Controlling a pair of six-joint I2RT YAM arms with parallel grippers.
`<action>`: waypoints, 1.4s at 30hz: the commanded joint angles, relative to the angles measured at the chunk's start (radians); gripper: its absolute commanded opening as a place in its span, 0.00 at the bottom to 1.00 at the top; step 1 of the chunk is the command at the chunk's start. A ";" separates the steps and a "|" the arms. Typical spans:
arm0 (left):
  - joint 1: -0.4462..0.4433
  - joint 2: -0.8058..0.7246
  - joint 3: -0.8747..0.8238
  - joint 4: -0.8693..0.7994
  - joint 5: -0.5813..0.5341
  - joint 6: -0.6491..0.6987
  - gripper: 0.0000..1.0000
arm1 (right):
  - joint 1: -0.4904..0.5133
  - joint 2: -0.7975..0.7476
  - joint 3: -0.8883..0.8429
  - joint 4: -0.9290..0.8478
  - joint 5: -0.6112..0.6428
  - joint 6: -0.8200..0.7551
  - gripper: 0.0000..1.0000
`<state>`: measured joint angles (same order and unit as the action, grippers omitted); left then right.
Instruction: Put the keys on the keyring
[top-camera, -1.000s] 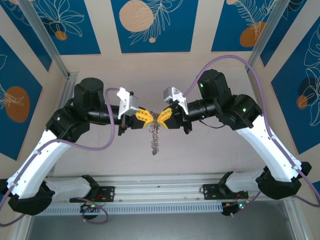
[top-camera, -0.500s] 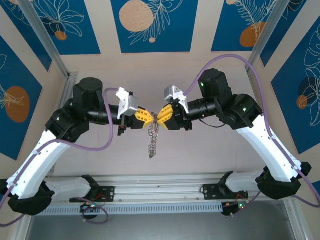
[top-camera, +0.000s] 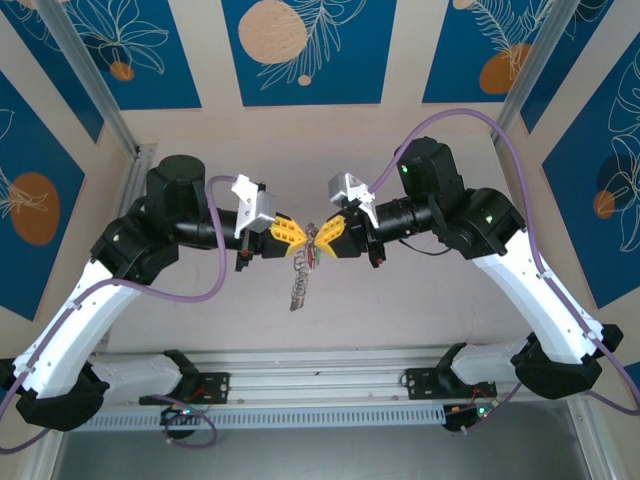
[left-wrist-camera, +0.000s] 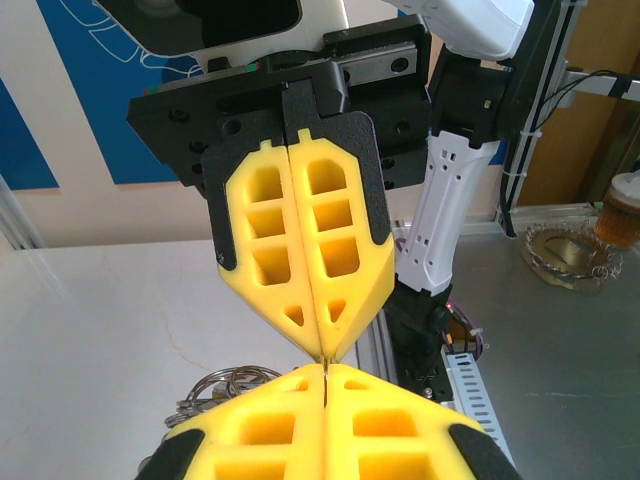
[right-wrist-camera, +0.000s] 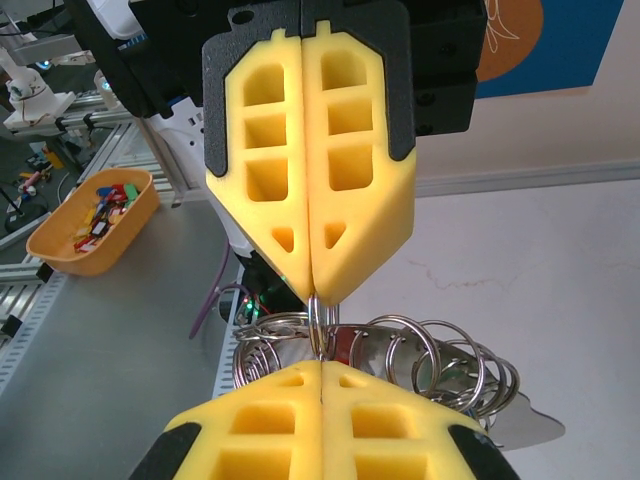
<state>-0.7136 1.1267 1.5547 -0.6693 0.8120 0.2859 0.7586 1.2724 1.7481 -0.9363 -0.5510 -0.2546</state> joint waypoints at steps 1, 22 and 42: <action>0.002 -0.015 0.009 0.047 0.042 -0.014 0.00 | -0.005 0.010 0.003 -0.020 -0.031 -0.012 0.00; 0.002 -0.021 -0.001 0.069 0.047 -0.024 0.00 | -0.007 0.031 -0.031 -0.006 -0.039 -0.019 0.00; 0.002 -0.035 -0.011 0.090 0.032 -0.042 0.00 | -0.018 -0.041 -0.102 0.131 -0.045 0.067 0.16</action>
<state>-0.7136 1.1095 1.5387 -0.6281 0.8116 0.2596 0.7475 1.2819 1.6676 -0.8421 -0.6170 -0.2119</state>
